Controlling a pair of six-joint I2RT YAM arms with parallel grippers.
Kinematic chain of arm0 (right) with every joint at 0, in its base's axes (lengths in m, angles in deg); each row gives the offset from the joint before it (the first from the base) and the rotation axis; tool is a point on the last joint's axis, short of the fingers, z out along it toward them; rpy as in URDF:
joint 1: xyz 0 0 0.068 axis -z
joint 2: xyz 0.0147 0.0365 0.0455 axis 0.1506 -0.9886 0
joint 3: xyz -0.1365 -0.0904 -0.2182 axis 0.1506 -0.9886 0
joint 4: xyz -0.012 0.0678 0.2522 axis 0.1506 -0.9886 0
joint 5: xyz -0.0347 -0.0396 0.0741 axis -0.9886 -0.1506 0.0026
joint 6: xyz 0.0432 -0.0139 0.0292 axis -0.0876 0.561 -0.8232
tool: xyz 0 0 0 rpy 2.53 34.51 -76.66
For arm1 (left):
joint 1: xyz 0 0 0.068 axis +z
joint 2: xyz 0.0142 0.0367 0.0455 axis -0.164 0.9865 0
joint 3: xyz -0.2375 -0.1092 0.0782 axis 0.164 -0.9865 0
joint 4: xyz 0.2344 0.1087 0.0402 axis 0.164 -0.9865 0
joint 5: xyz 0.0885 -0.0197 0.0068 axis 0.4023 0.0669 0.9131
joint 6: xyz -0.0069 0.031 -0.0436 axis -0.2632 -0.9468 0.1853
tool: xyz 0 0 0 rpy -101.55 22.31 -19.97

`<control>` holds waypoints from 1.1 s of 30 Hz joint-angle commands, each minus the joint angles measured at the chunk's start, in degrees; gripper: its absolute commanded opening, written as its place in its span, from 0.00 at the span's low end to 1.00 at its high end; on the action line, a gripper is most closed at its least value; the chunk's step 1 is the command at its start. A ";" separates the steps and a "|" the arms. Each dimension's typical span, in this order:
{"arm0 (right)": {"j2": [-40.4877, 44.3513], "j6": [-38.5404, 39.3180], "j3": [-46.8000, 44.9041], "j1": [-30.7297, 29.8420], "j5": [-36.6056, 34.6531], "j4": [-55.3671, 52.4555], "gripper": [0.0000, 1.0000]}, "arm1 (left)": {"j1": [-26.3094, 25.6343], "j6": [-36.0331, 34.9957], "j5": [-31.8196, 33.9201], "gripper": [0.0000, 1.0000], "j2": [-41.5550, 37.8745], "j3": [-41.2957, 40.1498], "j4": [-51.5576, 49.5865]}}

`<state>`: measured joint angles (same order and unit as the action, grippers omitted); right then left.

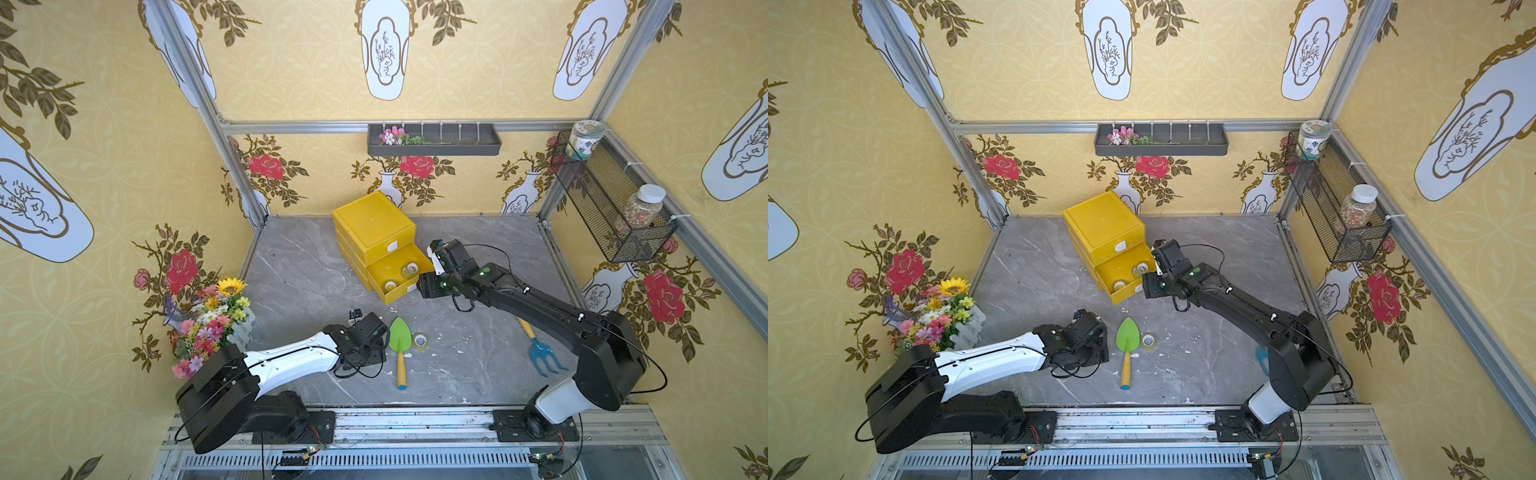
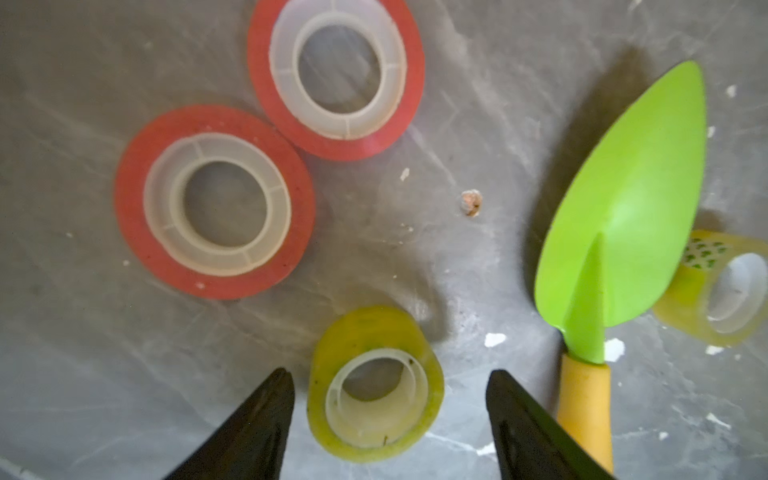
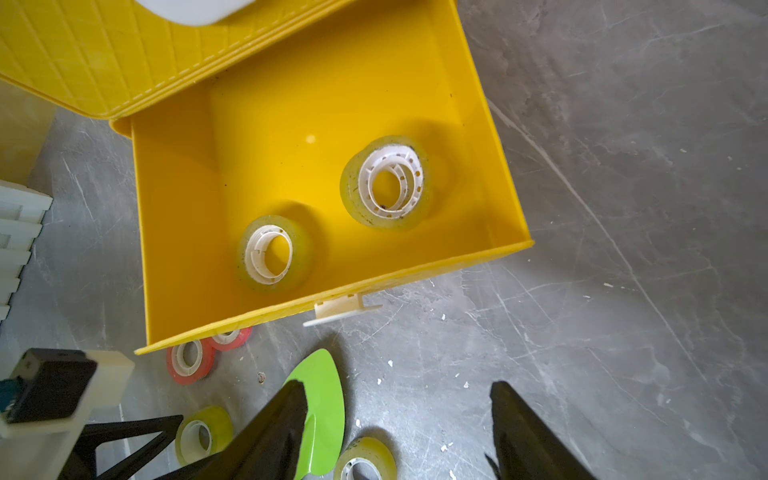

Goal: Place the transparent tape into the drawer according to color
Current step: Pick up the tape at the center of the board.

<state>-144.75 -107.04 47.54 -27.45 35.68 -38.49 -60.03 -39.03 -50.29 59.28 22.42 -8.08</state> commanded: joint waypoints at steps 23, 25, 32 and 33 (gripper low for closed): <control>0.06 -0.42 1.24 0.18 -2.79 1.81 0.73 | -1.35 -2.65 -5.21 0.60 5.15 -1.63 0.77; 0.00 -0.20 2.24 0.43 -2.84 0.54 0.73 | -1.52 -2.56 -5.47 0.55 5.74 -1.21 1.01; 0.28 -1.25 -1.01 0.52 -2.36 2.80 0.73 | -1.96 -2.65 -5.54 0.49 3.04 2.08 -1.37; 0.52 -1.45 -1.83 0.58 -2.27 3.47 0.73 | -1.96 -2.65 -6.10 0.48 2.32 2.50 -1.59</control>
<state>-144.73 -107.34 46.97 -26.93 33.56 -37.92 -61.91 -41.94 -51.95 62.56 24.32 -6.09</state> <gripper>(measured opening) 0.730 0.494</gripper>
